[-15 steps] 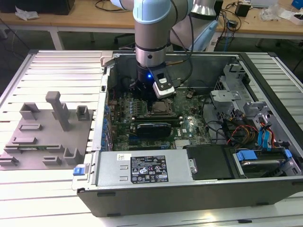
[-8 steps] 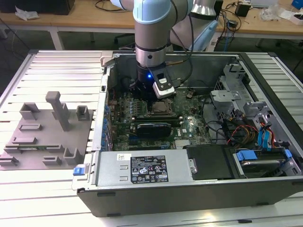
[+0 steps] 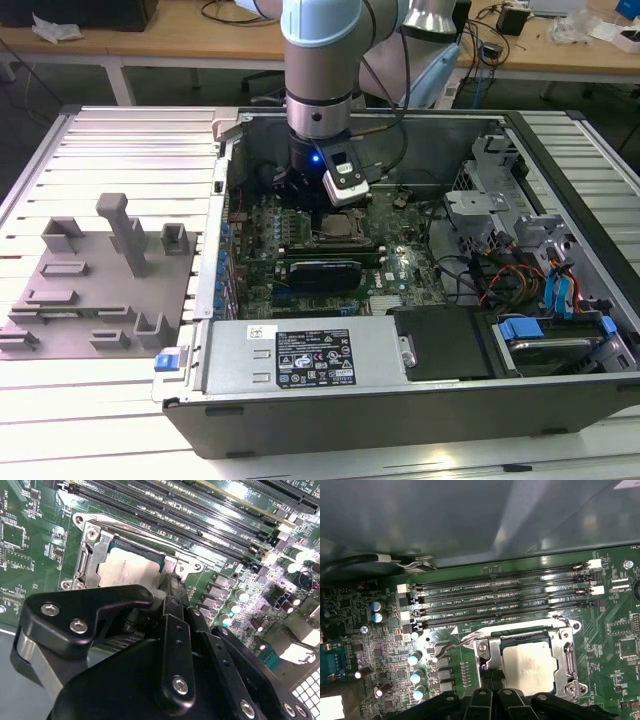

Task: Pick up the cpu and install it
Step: 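Close the cpu cover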

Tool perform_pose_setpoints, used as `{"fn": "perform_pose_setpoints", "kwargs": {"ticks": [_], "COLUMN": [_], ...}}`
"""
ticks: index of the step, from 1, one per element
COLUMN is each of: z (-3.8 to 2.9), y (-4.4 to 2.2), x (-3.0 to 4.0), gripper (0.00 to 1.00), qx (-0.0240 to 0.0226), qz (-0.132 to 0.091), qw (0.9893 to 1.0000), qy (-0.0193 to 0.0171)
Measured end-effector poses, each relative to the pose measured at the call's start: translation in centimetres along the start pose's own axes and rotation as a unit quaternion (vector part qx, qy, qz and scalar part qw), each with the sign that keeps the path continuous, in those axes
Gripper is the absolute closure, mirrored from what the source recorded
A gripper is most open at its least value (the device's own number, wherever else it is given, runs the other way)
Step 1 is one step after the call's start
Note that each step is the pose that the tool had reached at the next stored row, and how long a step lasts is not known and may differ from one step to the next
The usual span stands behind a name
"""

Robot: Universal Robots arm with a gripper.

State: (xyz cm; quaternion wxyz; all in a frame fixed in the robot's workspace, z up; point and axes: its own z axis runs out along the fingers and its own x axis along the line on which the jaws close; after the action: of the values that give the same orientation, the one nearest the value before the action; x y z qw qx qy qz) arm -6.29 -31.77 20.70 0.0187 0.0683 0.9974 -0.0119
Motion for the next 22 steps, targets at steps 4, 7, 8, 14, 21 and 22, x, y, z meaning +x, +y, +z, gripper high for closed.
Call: {"fn": "perform_pose_setpoints", "kwargs": {"ticks": [4,7,8,14,21,22], "z": [-1.01,-1.22,-1.21,-1.12,-1.47,-1.82], "y": [-0.02,0.02,0.07,0.42,0.43,0.42], "x": [-0.04,-0.34,-0.76,-3.33,-3.38,-3.39], "gripper": [0.89,0.89,0.89,0.89,0.89,0.89], "qx": [0.0000,-0.0001,0.0000,0.0006,0.0004,0.0004], "qz": [0.000,0.000,0.000,0.000,-0.004,-0.005], "qw": [1.0000,1.0000,1.0000,1.0000,1.0000,1.0000], "qy": [0.0000,0.0000,0.0004,0.0039,0.0039,0.0038]}}
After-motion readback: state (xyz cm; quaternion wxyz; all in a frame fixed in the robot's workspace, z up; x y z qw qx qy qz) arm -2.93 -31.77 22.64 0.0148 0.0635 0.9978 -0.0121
